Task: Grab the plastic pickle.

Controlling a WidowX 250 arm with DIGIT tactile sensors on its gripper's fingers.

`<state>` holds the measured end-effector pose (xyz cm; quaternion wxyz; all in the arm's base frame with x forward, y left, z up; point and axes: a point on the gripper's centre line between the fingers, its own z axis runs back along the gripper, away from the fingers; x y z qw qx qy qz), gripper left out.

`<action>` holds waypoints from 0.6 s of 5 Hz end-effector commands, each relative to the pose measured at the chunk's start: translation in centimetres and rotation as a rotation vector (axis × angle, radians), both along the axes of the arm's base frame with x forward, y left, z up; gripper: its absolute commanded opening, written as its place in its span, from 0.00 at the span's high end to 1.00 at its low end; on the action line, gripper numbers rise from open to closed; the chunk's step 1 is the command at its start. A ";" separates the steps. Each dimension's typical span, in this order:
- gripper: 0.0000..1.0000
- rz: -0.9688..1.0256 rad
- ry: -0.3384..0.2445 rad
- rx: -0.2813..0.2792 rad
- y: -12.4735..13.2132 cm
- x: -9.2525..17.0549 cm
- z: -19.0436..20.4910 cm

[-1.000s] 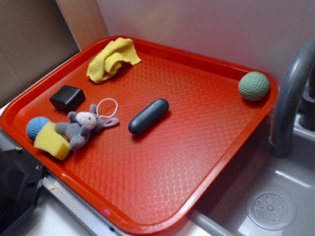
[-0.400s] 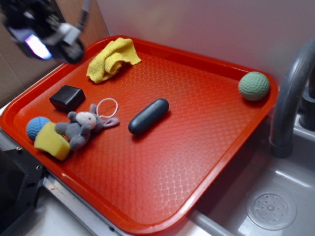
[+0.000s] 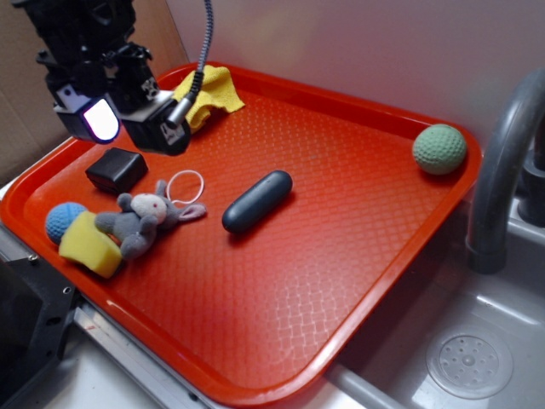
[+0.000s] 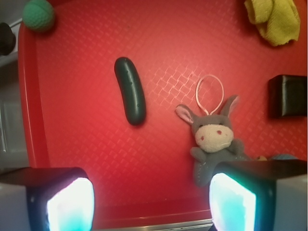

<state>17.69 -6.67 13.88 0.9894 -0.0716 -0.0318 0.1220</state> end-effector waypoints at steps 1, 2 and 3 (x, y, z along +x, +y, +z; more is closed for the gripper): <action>0.00 -0.134 -0.096 -0.046 -0.4 3.7 -3.1; 0.00 -0.205 -0.079 0.055 -1.3 6.4 -7.7; 0.00 -0.186 -0.048 0.097 -1.9 7.0 -10.1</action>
